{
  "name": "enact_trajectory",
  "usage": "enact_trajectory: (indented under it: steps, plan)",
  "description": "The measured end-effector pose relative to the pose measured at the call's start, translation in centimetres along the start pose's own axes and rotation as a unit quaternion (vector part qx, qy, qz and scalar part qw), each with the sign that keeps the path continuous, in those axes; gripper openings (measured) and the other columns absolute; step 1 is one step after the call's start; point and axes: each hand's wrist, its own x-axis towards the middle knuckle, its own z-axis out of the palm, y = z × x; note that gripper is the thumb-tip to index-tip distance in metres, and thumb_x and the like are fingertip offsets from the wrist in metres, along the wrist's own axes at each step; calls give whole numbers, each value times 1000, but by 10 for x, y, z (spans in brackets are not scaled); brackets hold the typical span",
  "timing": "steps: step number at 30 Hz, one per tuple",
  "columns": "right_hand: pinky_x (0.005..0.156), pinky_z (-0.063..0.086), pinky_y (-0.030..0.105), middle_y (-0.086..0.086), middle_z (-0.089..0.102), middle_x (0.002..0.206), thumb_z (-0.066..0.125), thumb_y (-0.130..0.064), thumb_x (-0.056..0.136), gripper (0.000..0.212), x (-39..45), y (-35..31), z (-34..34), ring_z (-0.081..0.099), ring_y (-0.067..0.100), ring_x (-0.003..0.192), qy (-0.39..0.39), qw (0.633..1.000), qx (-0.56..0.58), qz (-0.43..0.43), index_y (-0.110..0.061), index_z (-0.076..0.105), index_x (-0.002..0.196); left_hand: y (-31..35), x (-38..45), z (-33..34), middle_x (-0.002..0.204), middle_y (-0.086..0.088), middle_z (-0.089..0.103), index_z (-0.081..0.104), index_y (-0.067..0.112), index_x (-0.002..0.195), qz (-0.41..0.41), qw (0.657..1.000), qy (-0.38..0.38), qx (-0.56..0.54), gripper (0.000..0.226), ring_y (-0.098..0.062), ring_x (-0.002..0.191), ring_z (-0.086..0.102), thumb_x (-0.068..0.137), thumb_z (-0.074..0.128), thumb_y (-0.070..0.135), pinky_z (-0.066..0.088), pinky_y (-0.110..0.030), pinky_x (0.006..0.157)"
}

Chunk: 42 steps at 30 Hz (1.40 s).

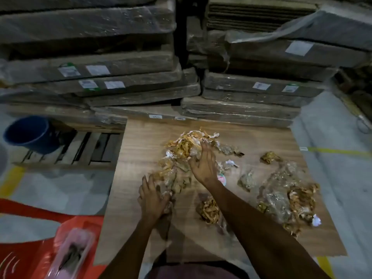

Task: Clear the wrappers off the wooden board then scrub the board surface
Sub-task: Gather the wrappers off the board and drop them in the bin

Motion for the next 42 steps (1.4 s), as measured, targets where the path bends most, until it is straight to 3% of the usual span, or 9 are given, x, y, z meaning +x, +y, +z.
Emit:
enact_trajectory:
  steps: [7,10,15,20,25,30,35,39,42]
  plan:
    - [118,26,61,7,30,166,50,-57,100,78,51,-8,11,21,34,154,-100,993,-53,-30,-34,10,163,8,26,8,169,-12,11,16,19,161,14,992,44,-117,94,-40,149,19,90,74,39,24,-66,113]
    - [110,41,52,14,48,152,46,-58,101,65,73,-15,18,46,38,137,-110,993,-32,-16,-33,30,158,11,38,15,166,-10,22,20,19,158,41,988,70,-129,91,-39,147,24,89,75,39,27,-65,114]
    - [112,42,47,14,49,144,45,-59,100,51,92,-4,35,49,40,131,-121,992,-20,32,-35,59,142,15,44,29,164,-12,27,25,13,157,27,984,99,-149,89,-38,148,25,87,58,57,26,-63,115]
    - [119,31,52,8,51,147,39,-61,93,61,59,33,77,43,31,139,-103,991,73,44,-20,58,133,20,48,39,159,-13,36,34,9,153,46,962,149,-226,80,-28,147,33,92,51,57,30,-51,121]
    - [121,26,57,5,43,155,35,-56,100,53,12,34,102,32,27,147,-82,981,161,64,-21,54,134,31,53,37,153,-11,41,40,10,150,71,935,150,-315,63,4,137,39,98,46,45,29,-9,112]
    - [120,31,41,4,49,148,40,-48,97,52,-4,5,93,41,19,139,-46,944,303,124,-19,54,138,39,50,46,159,1,39,37,23,153,40,911,124,-391,60,-8,146,38,99,42,49,33,-31,121]
    - [103,48,55,5,62,124,46,-49,96,20,-16,-2,91,59,29,117,-2,904,399,153,-50,58,112,48,45,45,158,-1,44,36,15,157,8,879,113,-463,72,-14,144,45,94,50,46,39,-43,119]
    - [104,44,38,5,53,132,47,-41,93,37,-21,-29,66,54,22,121,34,882,444,157,-27,44,127,63,41,22,141,0,58,31,10,158,27,839,95,-535,70,-7,123,61,93,56,23,49,-28,102]
    - [102,37,11,-1,41,147,46,-35,93,53,-20,-48,44,41,11,134,36,881,455,123,-24,35,144,73,34,1,126,2,67,45,17,147,39,805,87,-585,58,-15,111,66,91,61,25,53,-33,95]
